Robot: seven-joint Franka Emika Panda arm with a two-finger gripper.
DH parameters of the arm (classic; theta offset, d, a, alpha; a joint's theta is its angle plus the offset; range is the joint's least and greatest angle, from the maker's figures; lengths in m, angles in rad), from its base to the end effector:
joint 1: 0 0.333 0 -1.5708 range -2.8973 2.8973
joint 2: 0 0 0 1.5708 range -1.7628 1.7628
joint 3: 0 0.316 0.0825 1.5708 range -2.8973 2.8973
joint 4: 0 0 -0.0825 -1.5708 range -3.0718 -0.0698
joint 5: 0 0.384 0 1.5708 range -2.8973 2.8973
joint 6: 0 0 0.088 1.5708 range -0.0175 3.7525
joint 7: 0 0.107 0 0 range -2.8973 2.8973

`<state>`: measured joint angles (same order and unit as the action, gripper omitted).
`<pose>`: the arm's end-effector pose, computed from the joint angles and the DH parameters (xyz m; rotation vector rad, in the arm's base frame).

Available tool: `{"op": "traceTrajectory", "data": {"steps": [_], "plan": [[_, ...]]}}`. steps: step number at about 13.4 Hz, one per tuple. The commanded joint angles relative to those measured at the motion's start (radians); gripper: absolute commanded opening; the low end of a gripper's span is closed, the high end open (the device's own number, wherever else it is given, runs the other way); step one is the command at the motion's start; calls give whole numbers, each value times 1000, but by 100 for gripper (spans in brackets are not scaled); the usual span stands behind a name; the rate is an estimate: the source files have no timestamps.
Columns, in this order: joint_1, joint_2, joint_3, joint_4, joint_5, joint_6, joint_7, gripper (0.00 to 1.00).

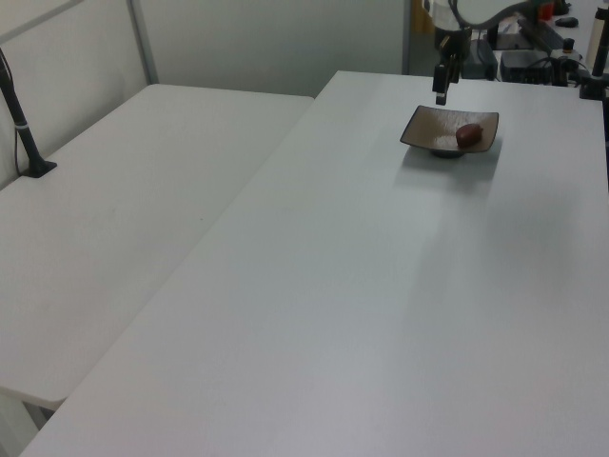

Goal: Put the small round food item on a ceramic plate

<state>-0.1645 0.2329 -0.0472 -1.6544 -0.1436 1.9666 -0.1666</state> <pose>0.6245 -0.1412 0.4815 2.9829 0.0101 0.0755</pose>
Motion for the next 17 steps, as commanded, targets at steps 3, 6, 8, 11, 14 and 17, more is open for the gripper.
{"op": "traceTrajectory", "data": {"steps": [3,6,8,11,14,17], "plan": [[123,-191,23,-82,157,-158,161,100],[154,-259,85,-122,159,-164,287,100],[201,-290,99,-145,159,-167,318,100],[220,-297,142,-145,136,-202,315,100],[218,-296,148,-146,122,-210,286,100],[212,-305,138,-147,118,-242,194,100]]}}
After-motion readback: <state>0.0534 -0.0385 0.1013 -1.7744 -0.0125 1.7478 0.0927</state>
